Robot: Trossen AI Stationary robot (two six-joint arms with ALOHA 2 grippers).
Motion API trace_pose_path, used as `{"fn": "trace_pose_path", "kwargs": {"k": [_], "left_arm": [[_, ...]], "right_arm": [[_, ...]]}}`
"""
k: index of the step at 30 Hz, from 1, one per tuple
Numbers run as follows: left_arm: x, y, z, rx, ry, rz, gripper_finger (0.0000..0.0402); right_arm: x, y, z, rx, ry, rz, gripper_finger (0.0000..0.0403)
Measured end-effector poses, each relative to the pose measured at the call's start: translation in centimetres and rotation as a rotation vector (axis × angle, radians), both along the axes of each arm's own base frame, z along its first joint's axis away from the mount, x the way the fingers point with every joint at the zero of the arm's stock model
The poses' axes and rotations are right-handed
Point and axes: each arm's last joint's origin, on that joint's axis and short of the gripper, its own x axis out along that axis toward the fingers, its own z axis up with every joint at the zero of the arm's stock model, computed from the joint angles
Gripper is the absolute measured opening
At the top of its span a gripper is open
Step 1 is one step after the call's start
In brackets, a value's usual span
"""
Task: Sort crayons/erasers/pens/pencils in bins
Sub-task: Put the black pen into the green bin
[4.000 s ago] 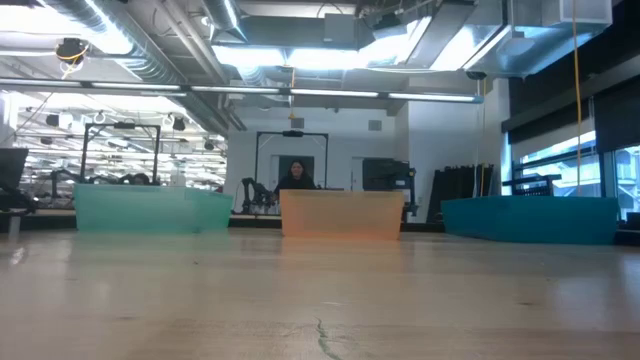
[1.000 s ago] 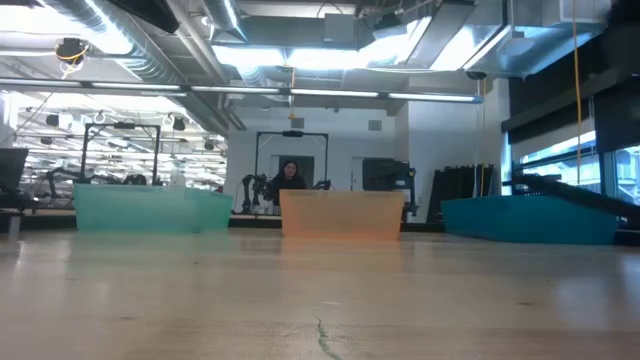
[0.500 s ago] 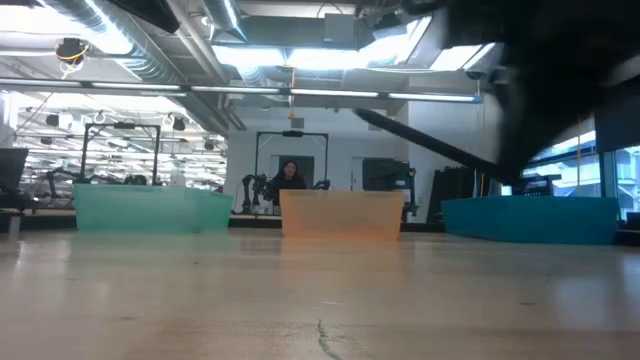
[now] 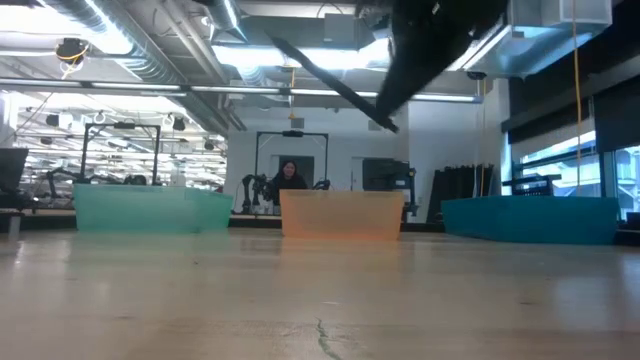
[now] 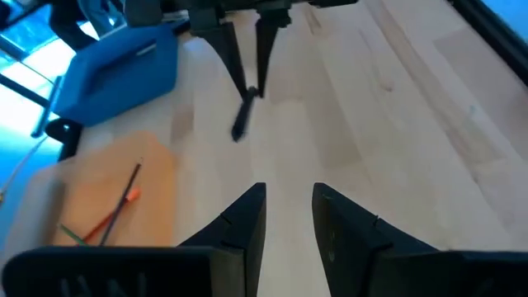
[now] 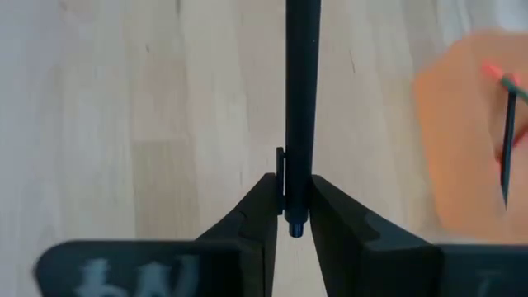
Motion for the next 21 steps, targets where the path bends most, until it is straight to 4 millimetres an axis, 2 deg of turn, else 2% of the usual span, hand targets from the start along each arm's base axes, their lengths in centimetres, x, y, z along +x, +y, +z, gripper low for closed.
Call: {"fn": "trace_pose_path", "kwargs": {"k": [8, 21], "left_arm": [[0.8, 1.4, 0.1, 0.028, -0.005, 0.036, 0.0094], [1.8, 2.5, 0.6, 0.056, -0.045, 0.019, 0.0094]], "right_arm": [[1.3, -0.6, 1.2, -0.043, -0.069, 0.090, 0.0067], [1.7, -1.1, 1.4, -0.068, -0.078, 0.117, 0.0067]]}}
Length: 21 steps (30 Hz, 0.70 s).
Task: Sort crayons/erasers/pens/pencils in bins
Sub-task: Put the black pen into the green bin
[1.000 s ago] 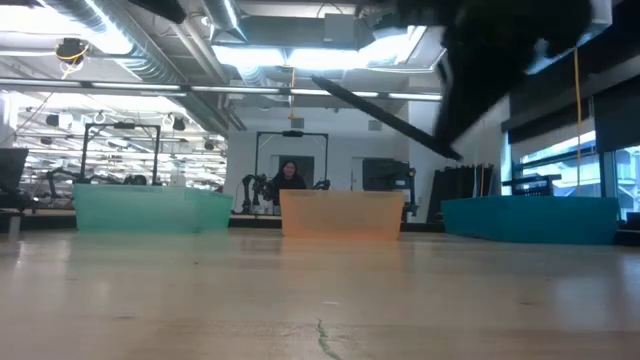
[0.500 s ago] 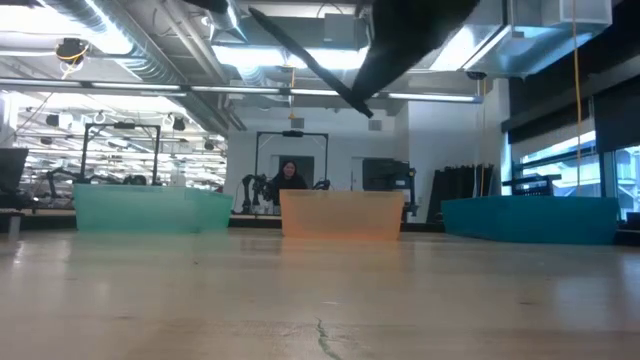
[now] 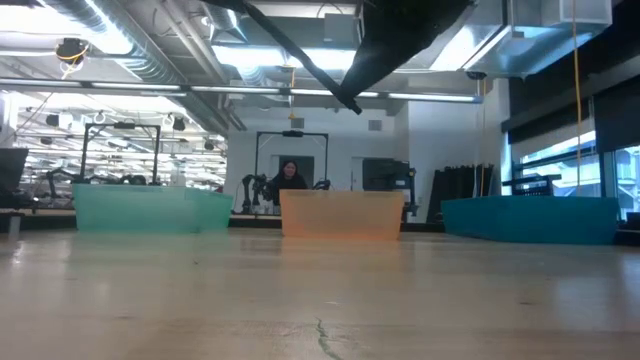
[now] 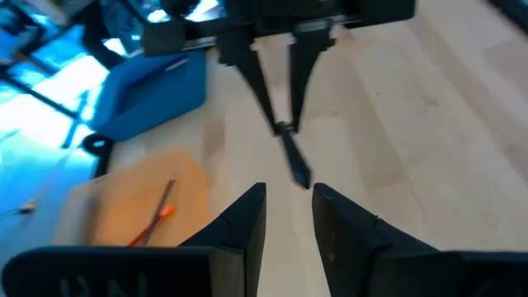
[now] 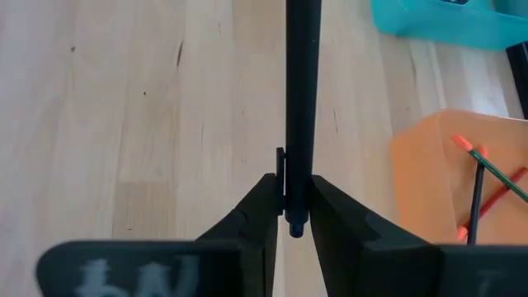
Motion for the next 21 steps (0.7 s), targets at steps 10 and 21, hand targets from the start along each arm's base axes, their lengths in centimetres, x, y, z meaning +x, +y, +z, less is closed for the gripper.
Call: {"fn": "trace_pose_path", "kwargs": {"k": [10, 21], "left_arm": [[0.7, 1.0, 0.1, -0.047, 0.004, -0.038, 0.0094], [1.2, 1.0, -0.2, -0.074, 0.011, -0.068, 0.0094]], "right_arm": [[0.0, 0.0, 0.0, 0.000, -0.005, 0.000, 0.0067], [0.1, 0.1, 0.1, 0.003, -0.015, 0.003, 0.0067]]}}
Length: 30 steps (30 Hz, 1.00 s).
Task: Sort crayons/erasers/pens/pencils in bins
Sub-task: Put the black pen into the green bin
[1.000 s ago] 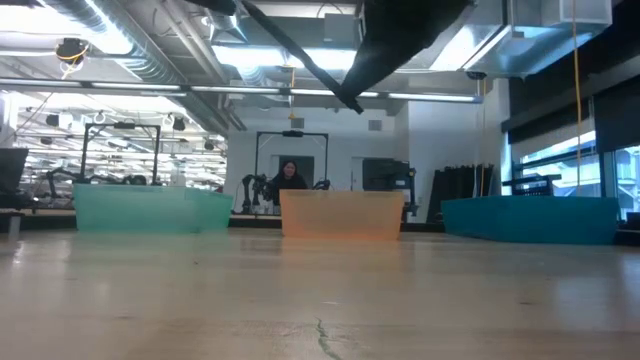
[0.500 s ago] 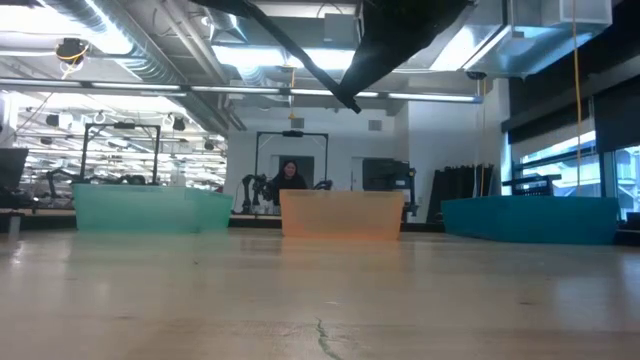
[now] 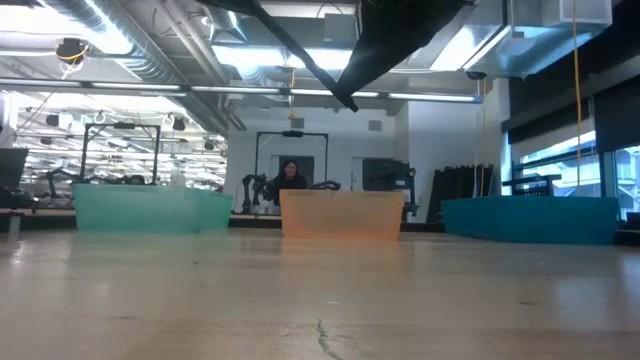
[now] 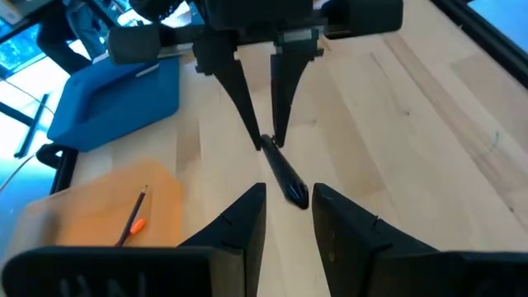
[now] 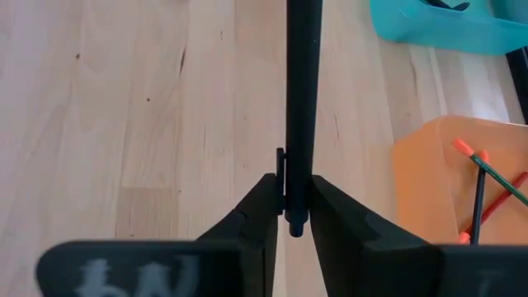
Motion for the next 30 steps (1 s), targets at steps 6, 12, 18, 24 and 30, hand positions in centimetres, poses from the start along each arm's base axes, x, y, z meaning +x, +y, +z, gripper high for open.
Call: {"fn": "trace_pose_path", "kwargs": {"k": [6, 12, 18, 24, 30], "left_arm": [[1.3, -0.5, -1.4, 0.060, 0.035, -0.030, 0.0094], [1.7, -0.7, -1.6, 0.073, 0.023, -0.040, 0.0094], [1.7, -0.6, -1.5, 0.074, 0.019, -0.037, 0.0094], [1.9, -0.7, -1.2, 0.088, -0.020, -0.057, 0.0094], [1.9, -0.7, -1.2, 0.074, -0.016, -0.046, 0.0094]], "right_arm": [[0.0, 0.0, 0.0, 0.002, 0.000, 0.003, 0.0067], [0.0, 0.0, 0.0, 0.003, -0.003, 0.003, 0.0067], [0.0, 0.0, 0.0, 0.001, -0.003, 0.003, 0.0067], [0.0, 0.0, 0.0, 0.000, -0.003, 0.000, 0.0067], [0.0, 0.0, 0.0, 0.000, -0.003, 0.000, 0.0067]]}}
